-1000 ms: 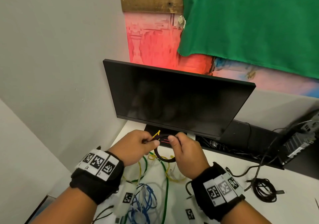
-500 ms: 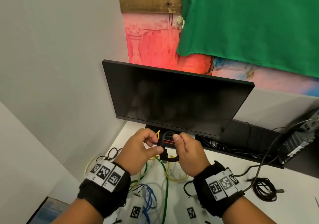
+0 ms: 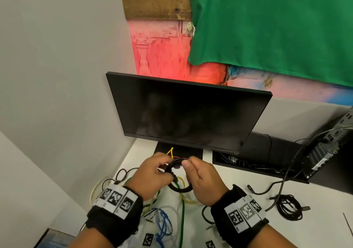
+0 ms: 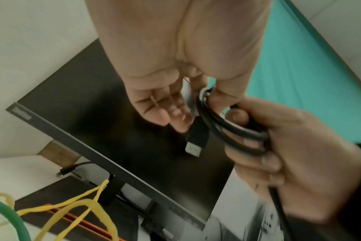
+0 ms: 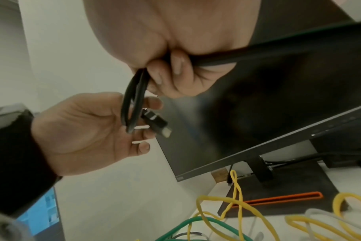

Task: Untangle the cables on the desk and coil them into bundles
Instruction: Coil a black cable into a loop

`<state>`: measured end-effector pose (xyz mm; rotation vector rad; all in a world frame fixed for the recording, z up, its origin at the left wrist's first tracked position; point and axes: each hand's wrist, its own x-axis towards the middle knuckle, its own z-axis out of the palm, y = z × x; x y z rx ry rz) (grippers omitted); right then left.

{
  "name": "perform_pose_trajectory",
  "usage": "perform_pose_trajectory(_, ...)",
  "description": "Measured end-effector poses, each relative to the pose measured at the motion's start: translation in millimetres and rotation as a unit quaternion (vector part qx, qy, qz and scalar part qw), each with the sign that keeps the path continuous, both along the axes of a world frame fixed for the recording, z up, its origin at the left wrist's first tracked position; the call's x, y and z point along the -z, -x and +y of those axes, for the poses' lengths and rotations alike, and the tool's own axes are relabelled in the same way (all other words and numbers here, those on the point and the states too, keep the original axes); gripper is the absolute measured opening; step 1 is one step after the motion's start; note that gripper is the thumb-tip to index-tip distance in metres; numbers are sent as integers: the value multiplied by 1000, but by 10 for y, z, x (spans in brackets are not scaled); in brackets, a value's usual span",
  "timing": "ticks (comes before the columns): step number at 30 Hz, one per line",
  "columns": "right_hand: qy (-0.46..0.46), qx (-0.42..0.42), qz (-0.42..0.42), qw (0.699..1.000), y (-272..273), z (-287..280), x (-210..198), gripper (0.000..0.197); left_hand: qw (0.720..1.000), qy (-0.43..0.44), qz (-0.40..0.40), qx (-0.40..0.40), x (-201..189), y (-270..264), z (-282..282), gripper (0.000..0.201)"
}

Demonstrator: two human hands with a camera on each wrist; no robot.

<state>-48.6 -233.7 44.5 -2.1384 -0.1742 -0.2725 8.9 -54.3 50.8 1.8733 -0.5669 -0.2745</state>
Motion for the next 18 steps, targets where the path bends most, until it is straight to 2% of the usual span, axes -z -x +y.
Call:
perform_pose_trajectory(1, -19, 5, -7, 1000, 16, -4, 9, 38, 996, 54, 72, 13, -20, -3, 19, 23)
perform_pose_trajectory(2, -34, 11, -18, 999, 30, 0, 18, 41, 979, 128, 157, 29, -46, 11, 22, 20)
perform_pose_trajectory(4, -51, 17, -42, 998, 56, 39, 26, 44, 919, 258, 295, 37, -104, 85, -30, 32)
perform_pose_trajectory(5, -61, 15, -54, 997, 67, 69, 28, 45, 903, 283, 322, 33, -124, 117, -64, 39)
perform_pose_trajectory(8, -87, 10, -71, 994, 88, 118, 16, 52, 905, 264, 323, 78, -188, 187, -113, 41)
perform_pose_trajectory(11, -107, -3, -81, 991, 90, 112, -50, 45, 881, 253, 381, 120, -258, 187, -78, 39)
perform_pose_trajectory(14, -111, -7, -95, 989, 49, 120, -106, 34, 875, 260, 392, 117, -249, 191, -104, 40)
perform_pose_trajectory(18, -139, -18, -16, 990, -45, 18, -64, 36, 873, 310, 370, 66, -237, 185, -90, 40)
